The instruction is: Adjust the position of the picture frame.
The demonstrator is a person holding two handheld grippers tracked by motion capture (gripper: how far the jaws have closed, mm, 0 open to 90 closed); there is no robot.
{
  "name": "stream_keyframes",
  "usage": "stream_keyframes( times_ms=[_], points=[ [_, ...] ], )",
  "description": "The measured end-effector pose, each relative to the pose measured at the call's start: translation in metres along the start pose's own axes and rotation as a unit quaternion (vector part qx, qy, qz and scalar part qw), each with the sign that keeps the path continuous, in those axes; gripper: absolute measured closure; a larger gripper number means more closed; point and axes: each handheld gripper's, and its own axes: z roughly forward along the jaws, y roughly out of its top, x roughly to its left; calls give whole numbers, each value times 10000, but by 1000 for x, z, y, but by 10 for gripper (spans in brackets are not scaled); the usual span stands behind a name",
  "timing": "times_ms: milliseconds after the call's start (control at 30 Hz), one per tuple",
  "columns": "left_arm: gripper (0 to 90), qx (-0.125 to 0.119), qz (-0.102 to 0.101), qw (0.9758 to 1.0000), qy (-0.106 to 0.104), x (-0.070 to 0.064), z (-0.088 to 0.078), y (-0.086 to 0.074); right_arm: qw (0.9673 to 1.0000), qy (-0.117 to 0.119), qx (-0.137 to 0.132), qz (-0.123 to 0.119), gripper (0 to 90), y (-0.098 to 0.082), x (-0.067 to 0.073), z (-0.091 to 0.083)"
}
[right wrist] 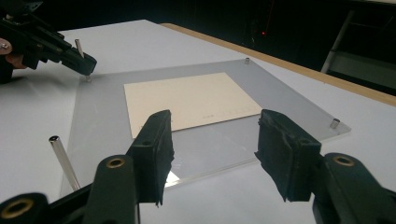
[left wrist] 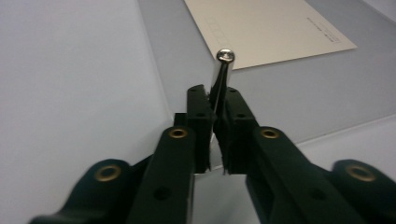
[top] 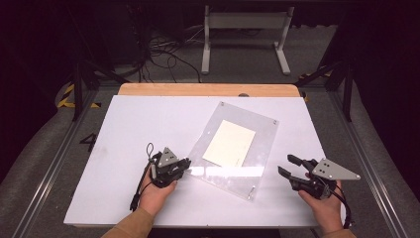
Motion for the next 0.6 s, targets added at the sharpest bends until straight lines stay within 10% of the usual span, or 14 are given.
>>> stream_keyframes(
  times_ms=[600],
  points=[
    [848, 44, 100, 9999, 14, 8, -10, 20, 10000, 7, 47, 6, 446, -2, 0, -2]
  ],
)
